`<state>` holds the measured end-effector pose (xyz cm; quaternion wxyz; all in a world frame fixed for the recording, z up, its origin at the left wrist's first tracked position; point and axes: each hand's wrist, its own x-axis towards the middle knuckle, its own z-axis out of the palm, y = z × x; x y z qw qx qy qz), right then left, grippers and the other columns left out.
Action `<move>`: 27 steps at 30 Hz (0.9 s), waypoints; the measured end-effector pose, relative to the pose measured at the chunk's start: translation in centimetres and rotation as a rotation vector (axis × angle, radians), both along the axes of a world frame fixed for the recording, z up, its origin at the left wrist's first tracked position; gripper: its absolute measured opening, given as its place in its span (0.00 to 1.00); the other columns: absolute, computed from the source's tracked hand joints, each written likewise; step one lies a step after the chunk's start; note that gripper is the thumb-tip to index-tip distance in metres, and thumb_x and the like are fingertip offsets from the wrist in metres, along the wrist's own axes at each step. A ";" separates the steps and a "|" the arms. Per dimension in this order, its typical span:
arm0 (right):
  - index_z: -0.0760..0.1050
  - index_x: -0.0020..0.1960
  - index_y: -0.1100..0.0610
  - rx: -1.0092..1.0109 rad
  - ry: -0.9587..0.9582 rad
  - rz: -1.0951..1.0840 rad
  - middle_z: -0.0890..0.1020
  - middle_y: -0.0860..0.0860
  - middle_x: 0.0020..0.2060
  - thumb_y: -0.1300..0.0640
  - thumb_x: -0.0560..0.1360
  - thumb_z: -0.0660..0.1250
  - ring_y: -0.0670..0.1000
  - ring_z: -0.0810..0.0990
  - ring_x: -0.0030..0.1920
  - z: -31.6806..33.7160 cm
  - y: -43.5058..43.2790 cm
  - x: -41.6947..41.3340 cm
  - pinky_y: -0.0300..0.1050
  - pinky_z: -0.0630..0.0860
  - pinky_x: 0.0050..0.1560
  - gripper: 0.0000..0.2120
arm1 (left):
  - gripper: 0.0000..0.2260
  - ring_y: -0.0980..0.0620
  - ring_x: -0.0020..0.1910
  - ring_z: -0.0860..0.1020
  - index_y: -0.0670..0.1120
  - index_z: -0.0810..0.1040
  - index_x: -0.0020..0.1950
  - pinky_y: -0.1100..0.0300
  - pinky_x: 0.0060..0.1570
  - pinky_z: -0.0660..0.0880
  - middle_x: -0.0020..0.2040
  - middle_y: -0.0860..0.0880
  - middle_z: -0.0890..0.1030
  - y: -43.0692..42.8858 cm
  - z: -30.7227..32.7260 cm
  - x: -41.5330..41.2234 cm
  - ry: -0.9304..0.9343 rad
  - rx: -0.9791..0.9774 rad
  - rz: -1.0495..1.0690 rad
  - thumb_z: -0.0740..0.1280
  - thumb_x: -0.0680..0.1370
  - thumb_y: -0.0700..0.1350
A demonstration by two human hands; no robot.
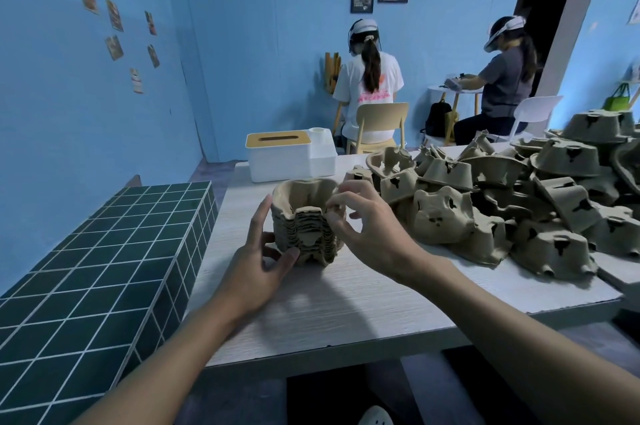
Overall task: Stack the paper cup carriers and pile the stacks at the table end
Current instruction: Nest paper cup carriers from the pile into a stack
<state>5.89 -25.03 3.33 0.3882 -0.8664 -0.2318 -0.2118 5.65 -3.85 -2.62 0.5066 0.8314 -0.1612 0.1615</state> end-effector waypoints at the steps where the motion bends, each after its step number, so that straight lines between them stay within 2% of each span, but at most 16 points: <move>1: 0.80 0.56 0.55 0.011 0.001 0.013 0.72 0.49 0.60 0.54 0.78 0.67 0.46 0.73 0.59 0.1 -0.1 -0.1 0.46 0.73 0.62 0.09 | 0.41 0.47 0.44 0.84 0.78 0.46 0.73 0.51 0.47 0.80 0.51 0.55 0.84 -0.2 0.1 -0.2 -0.002 -0.008 0.001 0.72 0.77 0.51; 3: 0.80 0.55 0.56 0.024 0.005 0.039 0.73 0.48 0.59 0.55 0.78 0.67 0.45 0.74 0.57 0.4 -0.5 -0.4 0.44 0.74 0.60 0.08 | 0.40 0.49 0.45 0.84 0.79 0.50 0.71 0.53 0.48 0.81 0.51 0.52 0.83 -0.8 0.3 -0.6 -0.001 -0.059 0.005 0.73 0.76 0.49; 5: 0.80 0.53 0.57 0.012 0.013 0.061 0.73 0.48 0.57 0.56 0.79 0.66 0.44 0.75 0.56 0.9 -1.2 -0.8 0.42 0.74 0.60 0.07 | 0.37 0.51 0.45 0.84 0.79 0.56 0.67 0.51 0.49 0.82 0.49 0.49 0.84 -1.6 0.4 -1.3 -0.014 -0.124 0.009 0.74 0.76 0.46; 9: 0.80 0.53 0.54 -0.060 -0.004 0.045 0.77 0.46 0.56 0.53 0.79 0.64 0.43 0.76 0.55 1.8 -3.7 -1.2 0.44 0.76 0.58 0.07 | 0.33 0.52 0.44 0.85 0.75 0.62 0.65 0.52 0.47 0.82 0.48 0.46 0.84 -3.2 0.4 -2.8 -0.007 -0.167 0.006 0.73 0.77 0.42; 11: 0.79 0.54 0.55 -0.050 -0.062 -0.067 0.78 0.47 0.53 0.56 0.78 0.65 0.46 0.77 0.53 1.9 -5.8 -0.7 0.49 0.78 0.57 0.07 | 0.32 0.52 0.45 0.84 0.72 0.62 0.67 0.54 0.48 0.82 0.49 0.45 0.83 -3.9 0.3 -3.3 0.021 -0.195 0.001 0.73 0.77 0.41; 13: 0.80 0.54 0.56 -0.061 -0.119 -0.249 0.78 0.48 0.53 0.56 0.78 0.66 0.50 0.75 0.55 1.9 -8.3 0.5 0.54 0.75 0.58 0.07 | 0.33 0.52 0.45 0.84 0.72 0.62 0.68 0.55 0.47 0.81 0.50 0.45 0.84 -4.2 0.2 -3.7 0.029 -0.199 0.000 0.72 0.78 0.41; 17: 0.80 0.59 0.48 -0.247 -0.037 -0.501 0.73 0.49 0.64 0.46 0.79 0.61 0.54 0.64 0.68 1.4 -12.7 2.9 0.55 0.59 0.66 0.13 | 0.34 0.55 0.47 0.85 0.74 0.58 0.69 0.56 0.50 0.79 0.52 0.50 0.84 -4.4 0.3 -3.7 0.038 -0.160 0.000 0.71 0.78 0.43; 20: 0.78 0.62 0.45 -0.325 0.032 -0.552 0.70 0.49 0.67 0.44 0.80 0.58 0.53 0.59 0.70 0.8 -14.3 4.0 0.54 0.54 0.69 0.16 | 0.34 0.55 0.48 0.85 0.74 0.57 0.70 0.54 0.52 0.79 0.52 0.50 0.85 -4.4 0.3 -3.5 0.060 -0.166 -0.012 0.70 0.79 0.44; 27: 0.79 0.60 0.46 -0.342 0.089 -0.572 0.72 0.48 0.66 0.44 0.81 0.54 0.52 0.60 0.68 -0.2 -14.7 5.3 0.56 0.56 0.66 0.17 | 0.34 0.53 0.48 0.85 0.75 0.57 0.69 0.54 0.51 0.79 0.50 0.50 0.86 -4.3 0.1 -3.4 0.048 -0.161 -0.029 0.70 0.78 0.45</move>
